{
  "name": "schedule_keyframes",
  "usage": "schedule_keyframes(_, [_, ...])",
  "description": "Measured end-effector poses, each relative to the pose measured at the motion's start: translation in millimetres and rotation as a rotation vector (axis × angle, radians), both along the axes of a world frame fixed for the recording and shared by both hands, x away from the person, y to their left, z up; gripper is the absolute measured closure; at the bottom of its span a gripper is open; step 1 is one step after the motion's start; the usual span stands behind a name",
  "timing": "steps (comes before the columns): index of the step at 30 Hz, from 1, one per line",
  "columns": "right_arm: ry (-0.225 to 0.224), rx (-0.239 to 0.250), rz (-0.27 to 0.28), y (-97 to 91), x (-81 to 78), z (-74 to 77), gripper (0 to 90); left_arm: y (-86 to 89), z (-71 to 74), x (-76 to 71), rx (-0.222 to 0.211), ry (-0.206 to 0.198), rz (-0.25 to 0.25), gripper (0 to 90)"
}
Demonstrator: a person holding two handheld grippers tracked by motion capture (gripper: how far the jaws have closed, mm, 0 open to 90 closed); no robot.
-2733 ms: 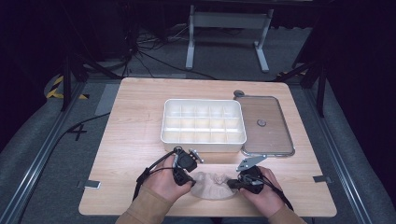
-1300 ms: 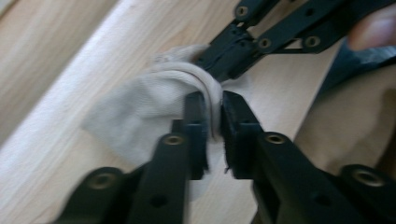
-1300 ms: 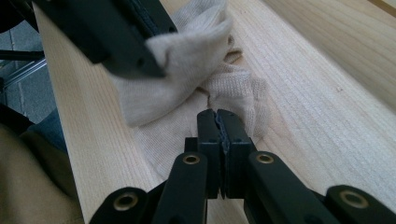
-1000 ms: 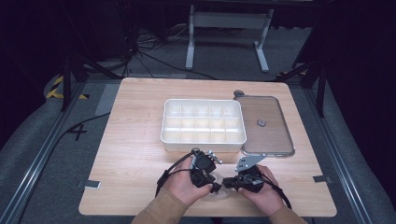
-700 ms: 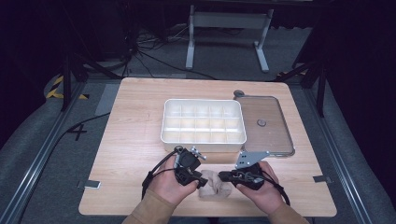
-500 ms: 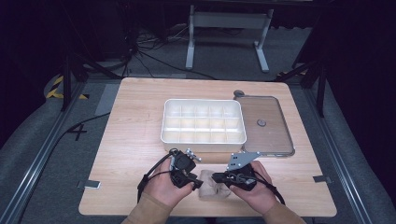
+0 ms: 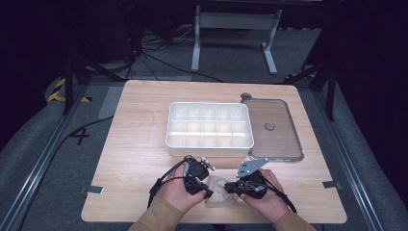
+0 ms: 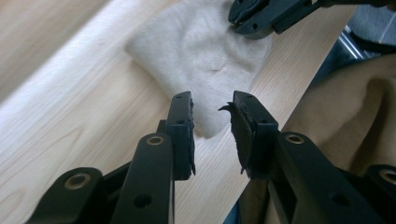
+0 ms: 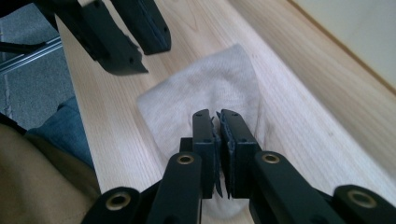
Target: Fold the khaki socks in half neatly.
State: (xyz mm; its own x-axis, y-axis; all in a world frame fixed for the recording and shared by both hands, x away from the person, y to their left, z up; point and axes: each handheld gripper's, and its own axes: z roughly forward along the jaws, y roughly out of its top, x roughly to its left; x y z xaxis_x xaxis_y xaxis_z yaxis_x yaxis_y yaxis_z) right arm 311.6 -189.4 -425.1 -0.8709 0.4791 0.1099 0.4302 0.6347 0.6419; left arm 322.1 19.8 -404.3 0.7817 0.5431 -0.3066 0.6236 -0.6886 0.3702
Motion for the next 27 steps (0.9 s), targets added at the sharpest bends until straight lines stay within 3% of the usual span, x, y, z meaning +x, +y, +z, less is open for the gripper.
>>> schedule_keyframes(2, [0.009, -0.006, -0.006, -2.7, -0.7, -2.2, 85.0, -7.1, -6.7, 1.6, 0.007, 0.0, -0.031, 69.9])
schedule_keyframes(6, [0.028, -0.016, -0.018, -6.2, -1.0, -6.5, 84.6, -16.5, -20.4, 4.0, 0.03, 0.045, -0.064, 71.4])
schedule_keyframes(10, [0.047, -0.027, -0.022, -8.0, -1.1, -9.2, 84.4, -18.5, -23.5, 4.6, 0.045, 0.065, -0.062, 73.1])
schedule_keyframes(16, [0.034, -0.091, -0.037, -9.0, 1.2, -15.1, 87.1, -20.8, -27.1, 3.2, 0.063, 0.093, -0.073, 74.5])
schedule_keyframes(24, [0.021, -0.105, -0.045, -10.4, 3.4, -16.3, 89.3, -19.5, -22.4, 2.0, 0.045, 0.086, -0.083, 74.7])
schedule_keyframes(27, [0.007, -0.109, -0.041, -9.4, 2.6, -16.1, 89.8, -16.1, -13.4, 2.8, -0.028, 0.03, -0.058, 77.7])
